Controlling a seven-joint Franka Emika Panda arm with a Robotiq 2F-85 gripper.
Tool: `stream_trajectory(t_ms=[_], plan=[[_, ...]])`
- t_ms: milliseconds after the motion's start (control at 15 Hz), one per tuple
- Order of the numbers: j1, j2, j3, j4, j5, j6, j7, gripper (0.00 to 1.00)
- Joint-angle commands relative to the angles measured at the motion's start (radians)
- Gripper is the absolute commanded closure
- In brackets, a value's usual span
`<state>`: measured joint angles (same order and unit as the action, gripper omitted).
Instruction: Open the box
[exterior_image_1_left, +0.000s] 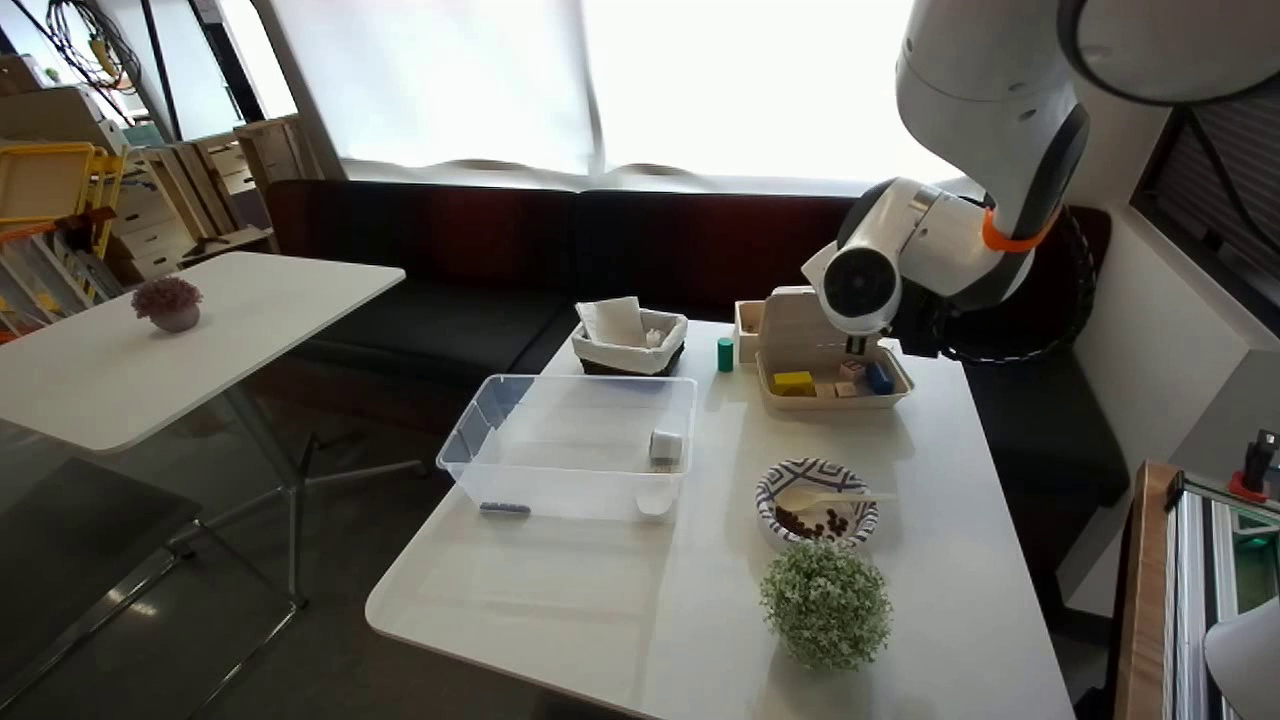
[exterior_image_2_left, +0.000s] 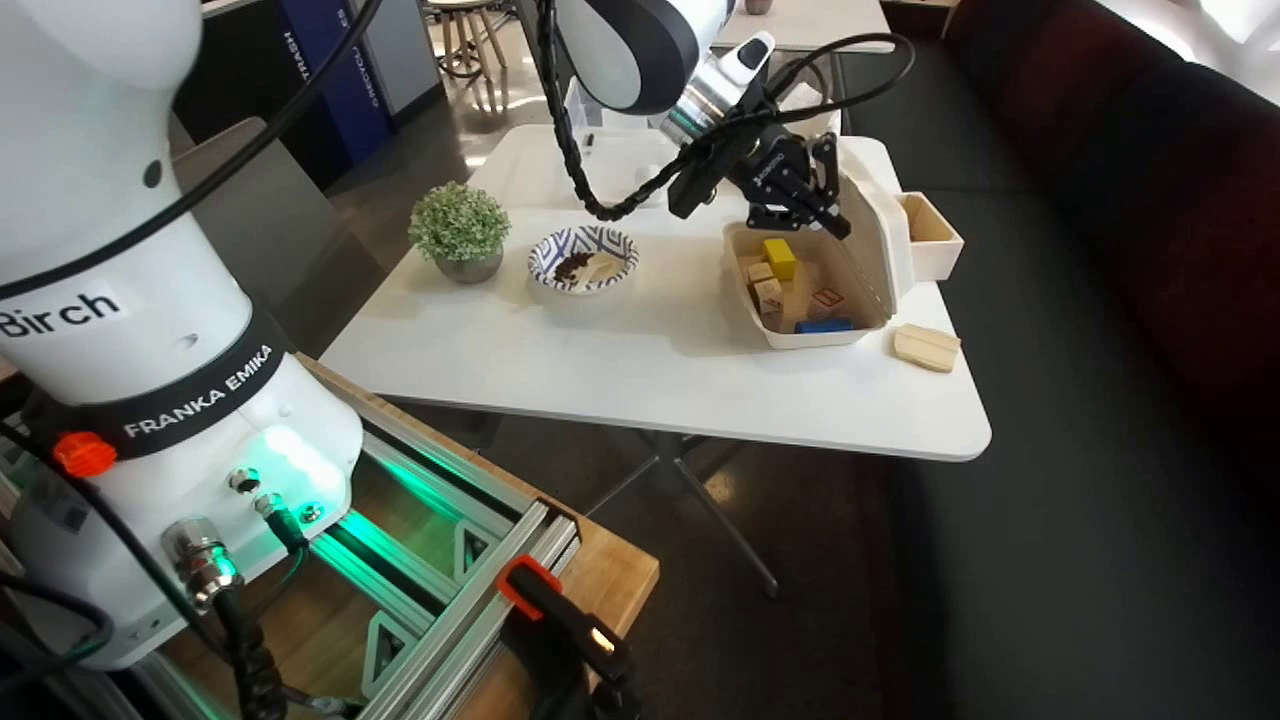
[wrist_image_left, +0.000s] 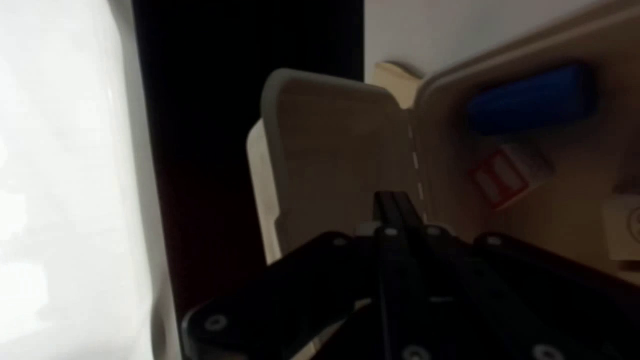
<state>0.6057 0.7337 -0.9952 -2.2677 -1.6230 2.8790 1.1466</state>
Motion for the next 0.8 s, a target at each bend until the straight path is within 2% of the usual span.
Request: stream_trajectory(t_ms=[0,400,733], plan=[[-0.084,0.01,0.043,0.01,0.024,0.115,-0.078,1.0],[-0.198,0.028,0.111,0.019,0.055,0.249,-0.181,1.0],[-0.27,0.037,0.169,0.023,0.087,0.302,-0.253,1.0]])
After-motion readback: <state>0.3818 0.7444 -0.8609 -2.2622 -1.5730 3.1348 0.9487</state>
